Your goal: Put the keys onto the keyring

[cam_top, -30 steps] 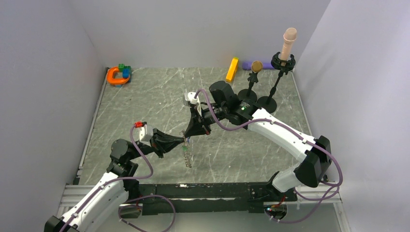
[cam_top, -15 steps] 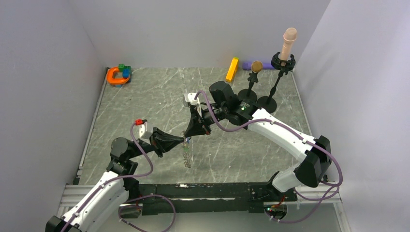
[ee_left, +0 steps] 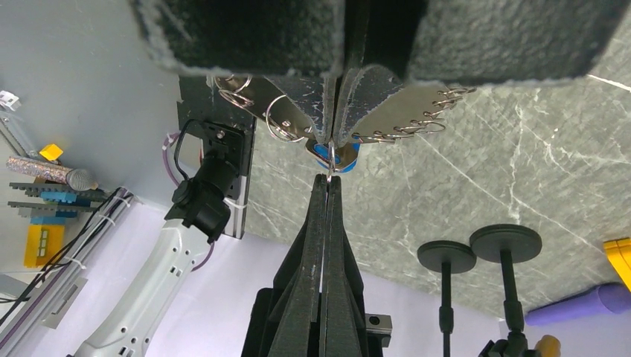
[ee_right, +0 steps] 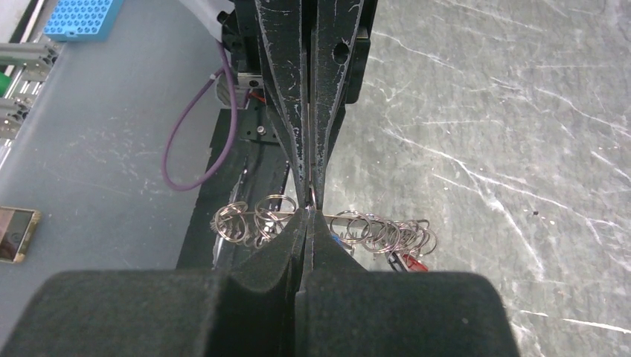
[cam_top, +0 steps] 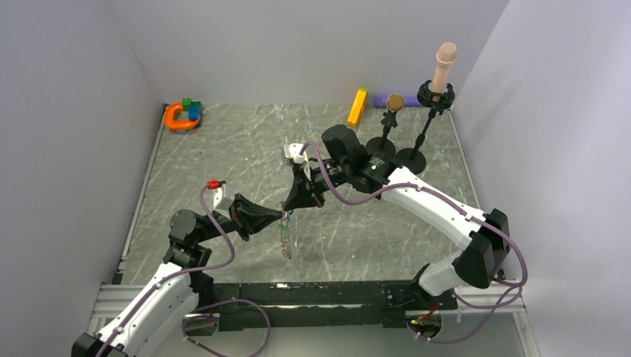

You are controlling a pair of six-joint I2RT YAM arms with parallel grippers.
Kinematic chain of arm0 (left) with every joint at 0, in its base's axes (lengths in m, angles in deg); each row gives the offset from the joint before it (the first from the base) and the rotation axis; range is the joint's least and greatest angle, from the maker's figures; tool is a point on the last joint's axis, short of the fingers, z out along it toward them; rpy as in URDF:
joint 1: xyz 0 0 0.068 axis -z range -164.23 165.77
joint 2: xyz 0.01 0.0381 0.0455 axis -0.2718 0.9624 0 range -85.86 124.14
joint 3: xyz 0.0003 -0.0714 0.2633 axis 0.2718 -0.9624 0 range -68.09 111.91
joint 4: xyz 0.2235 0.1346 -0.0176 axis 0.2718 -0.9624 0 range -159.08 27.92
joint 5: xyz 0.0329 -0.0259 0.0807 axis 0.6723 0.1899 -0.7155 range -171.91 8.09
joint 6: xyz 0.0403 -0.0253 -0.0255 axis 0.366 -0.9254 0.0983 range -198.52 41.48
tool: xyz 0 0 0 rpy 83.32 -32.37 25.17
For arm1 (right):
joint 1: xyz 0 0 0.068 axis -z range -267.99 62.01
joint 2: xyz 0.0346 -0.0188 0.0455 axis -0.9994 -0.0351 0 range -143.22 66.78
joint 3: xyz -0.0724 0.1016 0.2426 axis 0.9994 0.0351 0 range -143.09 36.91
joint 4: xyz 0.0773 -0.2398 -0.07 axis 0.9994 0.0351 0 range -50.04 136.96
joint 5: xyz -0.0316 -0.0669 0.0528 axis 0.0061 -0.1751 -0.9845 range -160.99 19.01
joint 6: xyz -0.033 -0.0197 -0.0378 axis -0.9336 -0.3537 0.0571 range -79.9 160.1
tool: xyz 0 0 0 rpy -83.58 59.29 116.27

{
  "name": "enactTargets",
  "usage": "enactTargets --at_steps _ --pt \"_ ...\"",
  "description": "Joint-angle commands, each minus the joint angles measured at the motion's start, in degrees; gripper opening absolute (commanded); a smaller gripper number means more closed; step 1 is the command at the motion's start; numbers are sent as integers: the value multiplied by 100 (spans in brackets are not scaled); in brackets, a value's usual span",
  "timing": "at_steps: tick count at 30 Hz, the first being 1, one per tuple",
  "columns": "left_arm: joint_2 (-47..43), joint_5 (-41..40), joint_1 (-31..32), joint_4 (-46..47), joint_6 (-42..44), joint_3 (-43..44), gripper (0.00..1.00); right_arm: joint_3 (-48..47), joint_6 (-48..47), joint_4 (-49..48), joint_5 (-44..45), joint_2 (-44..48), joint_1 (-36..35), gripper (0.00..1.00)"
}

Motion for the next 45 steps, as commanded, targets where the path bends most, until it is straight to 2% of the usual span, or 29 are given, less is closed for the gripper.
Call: enactTargets --at_steps 1,18,45 --pt "-56 96 -78 310 -215 264 0 26 -141 -70 -91 114 12 0" --pt "42 201 -150 401 -423 332 0 56 -141 -112 -95 100 -17 0" --pt "125 525 -161 -617 -2 650 0 -175 -176 -39 -38 -39 -21 0"
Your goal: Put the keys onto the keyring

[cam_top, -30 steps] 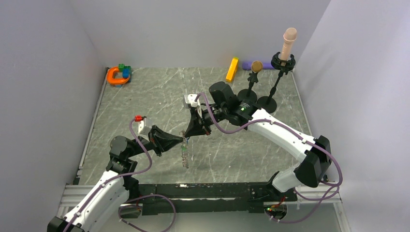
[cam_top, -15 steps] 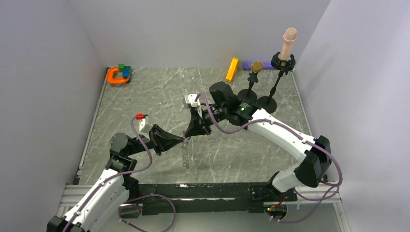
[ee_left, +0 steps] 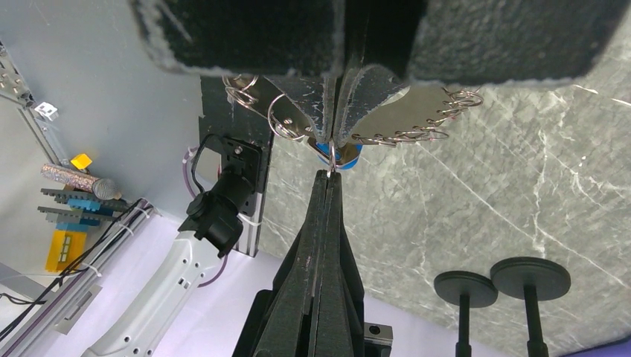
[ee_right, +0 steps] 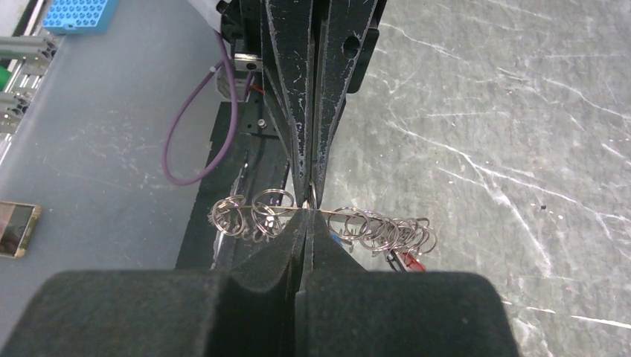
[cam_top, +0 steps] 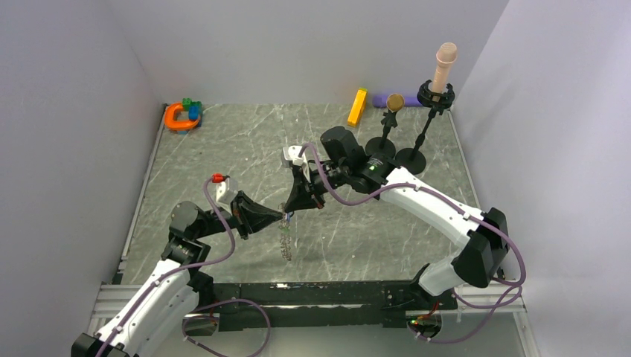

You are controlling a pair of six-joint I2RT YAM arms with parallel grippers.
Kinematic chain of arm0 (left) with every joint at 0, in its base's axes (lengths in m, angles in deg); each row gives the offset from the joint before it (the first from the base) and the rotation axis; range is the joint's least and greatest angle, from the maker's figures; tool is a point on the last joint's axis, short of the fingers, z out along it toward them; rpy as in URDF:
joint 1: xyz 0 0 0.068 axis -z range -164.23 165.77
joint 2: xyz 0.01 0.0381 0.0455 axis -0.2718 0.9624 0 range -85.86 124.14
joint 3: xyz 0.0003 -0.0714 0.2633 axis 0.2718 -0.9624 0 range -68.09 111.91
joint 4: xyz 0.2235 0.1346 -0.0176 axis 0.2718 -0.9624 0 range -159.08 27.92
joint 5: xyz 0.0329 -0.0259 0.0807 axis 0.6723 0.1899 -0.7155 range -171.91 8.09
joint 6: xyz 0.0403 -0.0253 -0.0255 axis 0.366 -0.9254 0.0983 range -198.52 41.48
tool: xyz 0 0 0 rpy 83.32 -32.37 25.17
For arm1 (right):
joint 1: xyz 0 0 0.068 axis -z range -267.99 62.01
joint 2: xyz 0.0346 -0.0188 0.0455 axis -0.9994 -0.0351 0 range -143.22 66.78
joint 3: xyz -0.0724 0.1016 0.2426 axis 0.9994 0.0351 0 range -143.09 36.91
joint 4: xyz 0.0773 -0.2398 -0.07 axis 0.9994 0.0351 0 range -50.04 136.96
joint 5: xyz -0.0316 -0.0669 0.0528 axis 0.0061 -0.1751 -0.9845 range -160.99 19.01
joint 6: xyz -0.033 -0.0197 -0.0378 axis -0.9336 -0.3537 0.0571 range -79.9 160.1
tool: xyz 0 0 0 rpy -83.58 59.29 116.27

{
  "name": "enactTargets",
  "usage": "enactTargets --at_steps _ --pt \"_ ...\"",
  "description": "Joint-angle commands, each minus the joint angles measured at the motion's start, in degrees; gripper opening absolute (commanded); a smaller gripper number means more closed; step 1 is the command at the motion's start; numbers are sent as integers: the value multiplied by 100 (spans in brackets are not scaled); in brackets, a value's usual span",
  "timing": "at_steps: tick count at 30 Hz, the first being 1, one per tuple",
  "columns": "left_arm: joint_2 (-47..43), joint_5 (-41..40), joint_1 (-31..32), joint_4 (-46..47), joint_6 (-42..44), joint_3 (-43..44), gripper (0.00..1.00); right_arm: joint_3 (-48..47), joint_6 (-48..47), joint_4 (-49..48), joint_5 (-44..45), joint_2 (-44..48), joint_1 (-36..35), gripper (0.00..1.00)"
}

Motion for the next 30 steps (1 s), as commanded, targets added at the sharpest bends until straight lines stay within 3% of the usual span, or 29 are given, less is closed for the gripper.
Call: enactTargets --at_steps 1,30 --pt "3 173 -25 110 102 321 0 -247 -108 -69 -42 -12 -13 0" --pt "92 298 -87 -98 129 376 0 -310 -100 -75 -68 -73 -4 0"
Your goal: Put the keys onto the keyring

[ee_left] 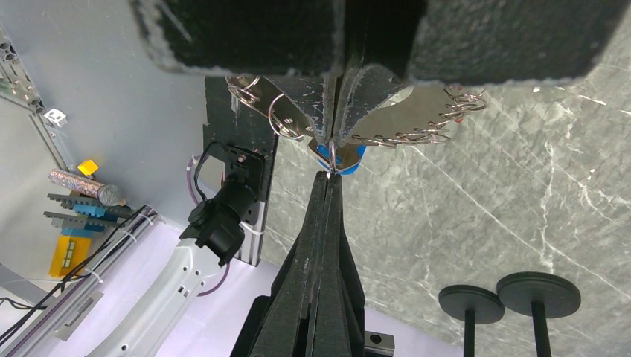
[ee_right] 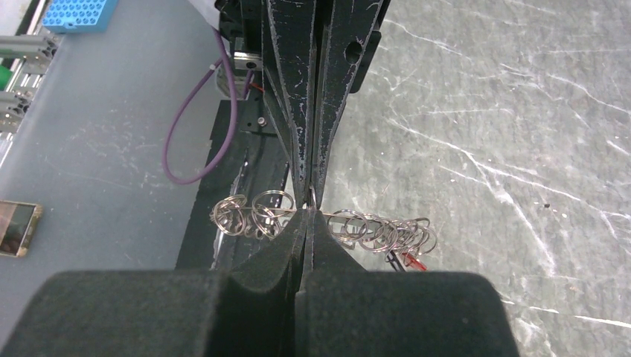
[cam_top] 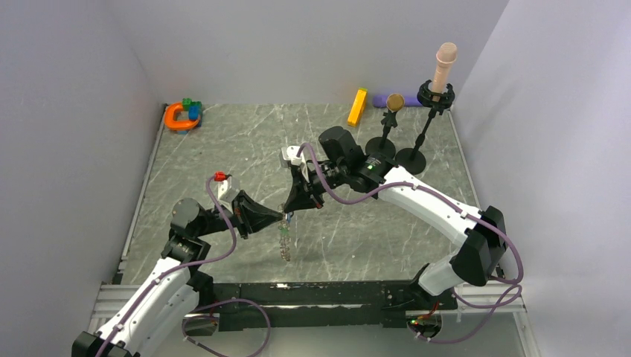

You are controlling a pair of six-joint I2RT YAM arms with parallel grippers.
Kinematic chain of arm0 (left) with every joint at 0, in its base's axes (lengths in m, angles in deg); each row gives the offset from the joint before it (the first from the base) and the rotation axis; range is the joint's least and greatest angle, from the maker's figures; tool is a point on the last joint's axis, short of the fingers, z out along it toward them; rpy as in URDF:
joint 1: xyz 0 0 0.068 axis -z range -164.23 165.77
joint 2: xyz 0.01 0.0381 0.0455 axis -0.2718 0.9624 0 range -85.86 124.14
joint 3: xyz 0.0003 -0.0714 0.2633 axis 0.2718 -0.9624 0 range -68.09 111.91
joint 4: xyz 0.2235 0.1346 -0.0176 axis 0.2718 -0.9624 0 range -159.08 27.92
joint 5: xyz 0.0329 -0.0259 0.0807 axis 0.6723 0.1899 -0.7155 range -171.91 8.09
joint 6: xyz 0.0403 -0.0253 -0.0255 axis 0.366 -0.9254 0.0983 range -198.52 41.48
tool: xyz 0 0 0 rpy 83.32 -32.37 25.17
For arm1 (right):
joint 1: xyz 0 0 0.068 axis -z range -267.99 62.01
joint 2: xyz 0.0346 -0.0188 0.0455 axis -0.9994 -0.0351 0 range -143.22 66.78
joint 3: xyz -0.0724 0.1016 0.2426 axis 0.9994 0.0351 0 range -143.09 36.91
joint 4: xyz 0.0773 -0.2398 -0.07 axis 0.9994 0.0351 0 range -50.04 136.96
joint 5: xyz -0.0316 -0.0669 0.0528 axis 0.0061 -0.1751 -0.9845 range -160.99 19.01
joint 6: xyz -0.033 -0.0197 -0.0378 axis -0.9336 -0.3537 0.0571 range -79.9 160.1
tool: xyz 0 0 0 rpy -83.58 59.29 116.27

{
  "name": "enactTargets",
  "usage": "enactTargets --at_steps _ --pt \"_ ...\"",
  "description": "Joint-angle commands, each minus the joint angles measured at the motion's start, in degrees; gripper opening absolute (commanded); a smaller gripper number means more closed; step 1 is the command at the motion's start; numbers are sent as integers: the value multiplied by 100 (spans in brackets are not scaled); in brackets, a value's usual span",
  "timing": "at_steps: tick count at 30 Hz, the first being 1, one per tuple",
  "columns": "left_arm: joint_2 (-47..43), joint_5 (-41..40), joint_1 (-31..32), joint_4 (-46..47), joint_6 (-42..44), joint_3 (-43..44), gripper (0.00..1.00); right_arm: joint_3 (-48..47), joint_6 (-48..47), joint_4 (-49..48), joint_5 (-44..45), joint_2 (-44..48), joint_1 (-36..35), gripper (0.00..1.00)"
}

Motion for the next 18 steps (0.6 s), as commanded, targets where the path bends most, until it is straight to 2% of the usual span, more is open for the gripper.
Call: enactTargets --at_steps 1,18 --pt "-15 139 -26 139 48 294 0 -262 -100 -113 -69 35 -2 0" --pt "53 113 -91 118 -160 410 0 -134 -158 -86 -104 119 0 0"
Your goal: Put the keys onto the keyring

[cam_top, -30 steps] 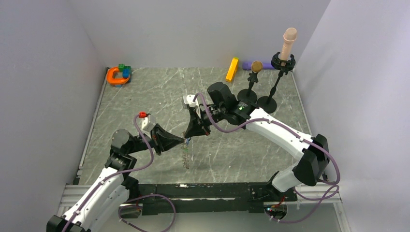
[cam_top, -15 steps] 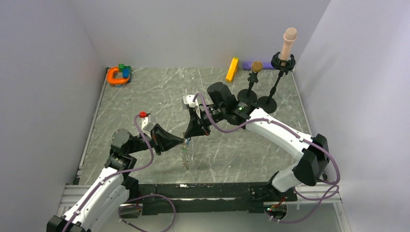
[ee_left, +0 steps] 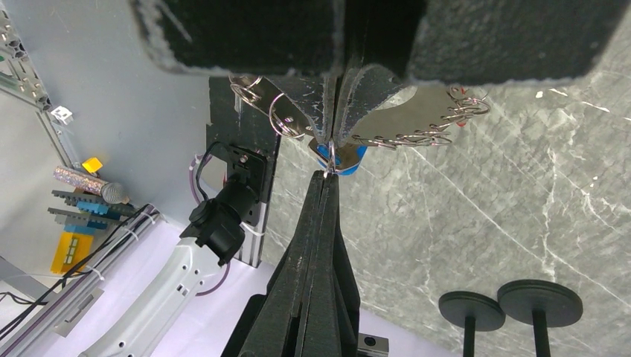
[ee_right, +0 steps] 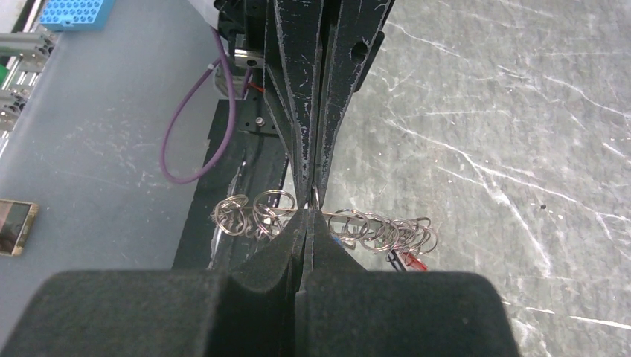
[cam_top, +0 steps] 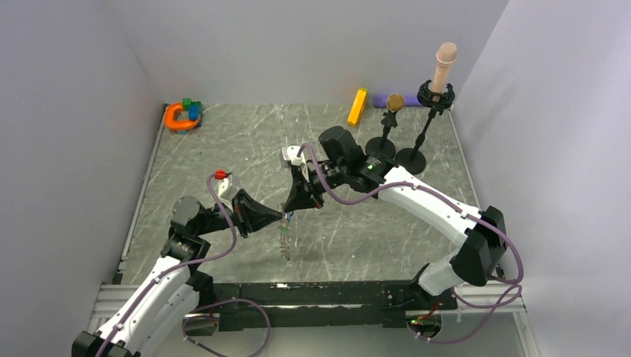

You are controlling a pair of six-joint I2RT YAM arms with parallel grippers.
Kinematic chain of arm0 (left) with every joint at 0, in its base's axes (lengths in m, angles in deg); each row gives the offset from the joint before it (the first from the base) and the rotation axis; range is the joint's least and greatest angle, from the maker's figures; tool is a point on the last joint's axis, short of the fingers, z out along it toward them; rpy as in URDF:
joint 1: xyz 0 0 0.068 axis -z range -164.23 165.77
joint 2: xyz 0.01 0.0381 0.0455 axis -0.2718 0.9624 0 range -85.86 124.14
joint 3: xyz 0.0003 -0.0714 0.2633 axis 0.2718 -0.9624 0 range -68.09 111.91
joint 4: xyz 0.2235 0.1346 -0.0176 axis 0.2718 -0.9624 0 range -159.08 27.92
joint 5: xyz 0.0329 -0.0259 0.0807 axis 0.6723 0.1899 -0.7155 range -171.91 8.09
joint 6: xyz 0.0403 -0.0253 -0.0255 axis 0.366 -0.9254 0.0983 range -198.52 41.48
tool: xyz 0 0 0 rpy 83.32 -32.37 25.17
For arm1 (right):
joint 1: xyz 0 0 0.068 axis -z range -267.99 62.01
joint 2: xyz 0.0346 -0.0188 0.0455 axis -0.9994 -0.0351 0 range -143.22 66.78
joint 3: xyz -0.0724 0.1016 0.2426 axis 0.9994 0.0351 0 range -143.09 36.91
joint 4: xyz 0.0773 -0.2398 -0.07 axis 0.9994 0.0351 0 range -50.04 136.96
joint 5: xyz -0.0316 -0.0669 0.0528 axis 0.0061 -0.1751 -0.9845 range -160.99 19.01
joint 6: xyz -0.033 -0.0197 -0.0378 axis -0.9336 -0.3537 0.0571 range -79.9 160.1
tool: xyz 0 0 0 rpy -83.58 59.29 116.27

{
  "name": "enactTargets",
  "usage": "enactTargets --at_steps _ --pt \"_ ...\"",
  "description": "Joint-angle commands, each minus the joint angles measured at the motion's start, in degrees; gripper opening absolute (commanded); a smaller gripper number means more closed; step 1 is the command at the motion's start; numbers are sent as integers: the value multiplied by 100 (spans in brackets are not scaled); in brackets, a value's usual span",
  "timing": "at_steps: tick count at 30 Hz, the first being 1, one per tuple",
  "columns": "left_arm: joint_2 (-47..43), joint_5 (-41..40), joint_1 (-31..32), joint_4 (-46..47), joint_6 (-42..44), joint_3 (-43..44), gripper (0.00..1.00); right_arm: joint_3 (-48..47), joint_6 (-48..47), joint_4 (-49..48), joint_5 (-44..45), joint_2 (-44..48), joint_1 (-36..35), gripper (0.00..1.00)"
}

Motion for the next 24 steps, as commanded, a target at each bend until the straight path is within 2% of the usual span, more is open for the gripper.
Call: enactTargets --at_steps 1,24 --pt "-1 118 -42 311 -139 304 0 -134 -102 -83 -102 112 4 0" --pt "-1 123 -59 266 -241 351 0 -124 -100 -84 -172 119 24 0"
